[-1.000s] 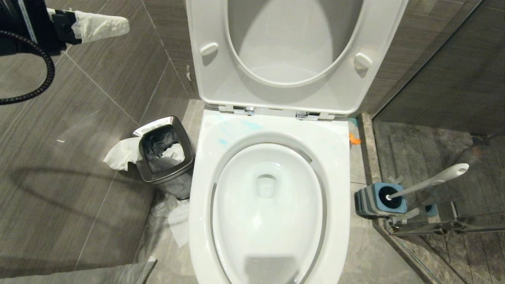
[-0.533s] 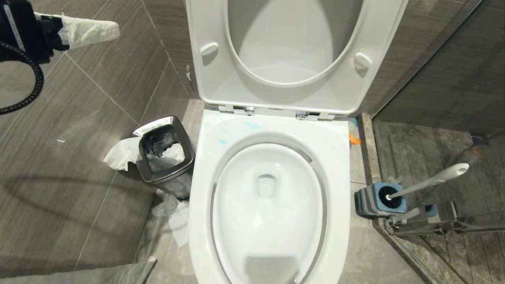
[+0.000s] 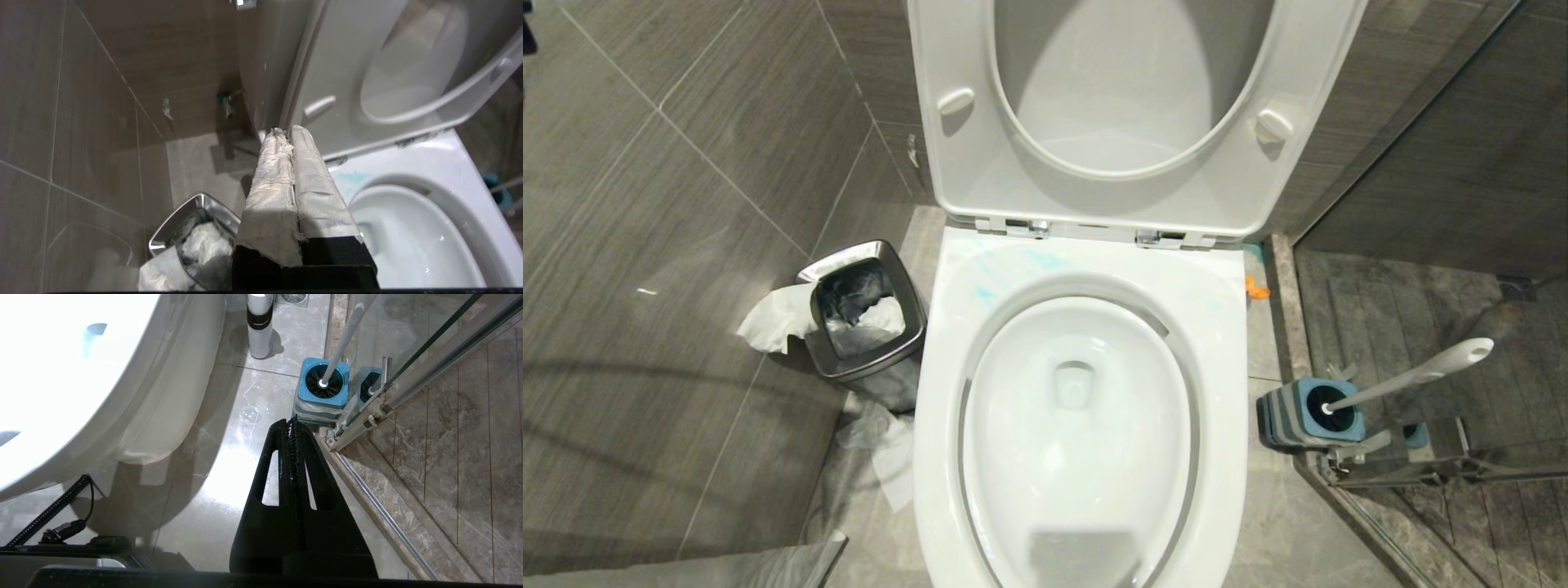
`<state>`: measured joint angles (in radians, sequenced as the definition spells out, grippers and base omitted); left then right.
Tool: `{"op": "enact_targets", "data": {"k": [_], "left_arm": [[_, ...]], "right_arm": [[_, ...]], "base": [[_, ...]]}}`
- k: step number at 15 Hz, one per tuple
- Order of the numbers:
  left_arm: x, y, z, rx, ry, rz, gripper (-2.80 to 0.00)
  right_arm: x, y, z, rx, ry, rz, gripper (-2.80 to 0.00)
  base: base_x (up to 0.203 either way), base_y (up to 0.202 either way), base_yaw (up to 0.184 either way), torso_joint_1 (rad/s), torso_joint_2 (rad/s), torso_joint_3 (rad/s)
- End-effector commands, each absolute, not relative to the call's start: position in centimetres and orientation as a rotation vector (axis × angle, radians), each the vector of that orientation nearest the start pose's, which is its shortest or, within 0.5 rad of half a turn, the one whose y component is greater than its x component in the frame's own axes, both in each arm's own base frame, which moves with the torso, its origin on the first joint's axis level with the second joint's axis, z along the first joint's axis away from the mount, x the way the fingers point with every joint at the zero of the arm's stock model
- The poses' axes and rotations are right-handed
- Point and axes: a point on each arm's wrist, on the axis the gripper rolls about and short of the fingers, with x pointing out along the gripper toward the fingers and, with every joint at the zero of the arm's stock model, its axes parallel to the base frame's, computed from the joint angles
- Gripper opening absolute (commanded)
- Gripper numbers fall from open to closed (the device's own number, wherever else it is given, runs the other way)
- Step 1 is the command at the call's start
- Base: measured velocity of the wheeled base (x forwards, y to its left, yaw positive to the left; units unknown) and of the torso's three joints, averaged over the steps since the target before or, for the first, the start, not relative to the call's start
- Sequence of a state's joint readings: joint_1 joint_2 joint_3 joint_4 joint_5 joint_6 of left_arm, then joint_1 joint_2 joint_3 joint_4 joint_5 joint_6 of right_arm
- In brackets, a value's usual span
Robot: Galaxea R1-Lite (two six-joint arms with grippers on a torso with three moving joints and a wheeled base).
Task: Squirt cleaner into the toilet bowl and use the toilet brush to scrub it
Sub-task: Pour in the cleaning agent
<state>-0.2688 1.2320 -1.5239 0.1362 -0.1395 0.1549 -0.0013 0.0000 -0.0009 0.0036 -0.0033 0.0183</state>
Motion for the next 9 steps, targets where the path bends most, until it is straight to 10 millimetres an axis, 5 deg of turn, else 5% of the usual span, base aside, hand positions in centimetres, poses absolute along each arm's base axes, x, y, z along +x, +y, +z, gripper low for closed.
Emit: {"op": "enact_targets", "data": {"k": [1, 6, 9], "left_arm": [[12.3, -3.9, 44.2, 0.13, -0.278, -0.389, -2.8], [7.9, -2.6, 46.9, 0.121, -0.34, -0.38, -2.8], [2.2, -0.9, 45.9, 0.076, -0.301, -0.38, -2.8]], "right_arm": [[-2.3, 0.0, 7.5, 0.018, 0.002, -0.004, -2.8], [-2.3, 0.0, 7.5, 0.018, 0.004, -0.005, -2.8], [-2.3, 0.0, 7.5, 0.018, 0.004, -0.004, -2.8]], "base": [[0.0, 0.0, 0.0, 0.0, 0.0, 0.0], [0.0, 0.0, 0.0, 0.0, 0.0, 0.0], [0.0, 0.0, 0.0, 0.0, 0.0, 0.0]]}}
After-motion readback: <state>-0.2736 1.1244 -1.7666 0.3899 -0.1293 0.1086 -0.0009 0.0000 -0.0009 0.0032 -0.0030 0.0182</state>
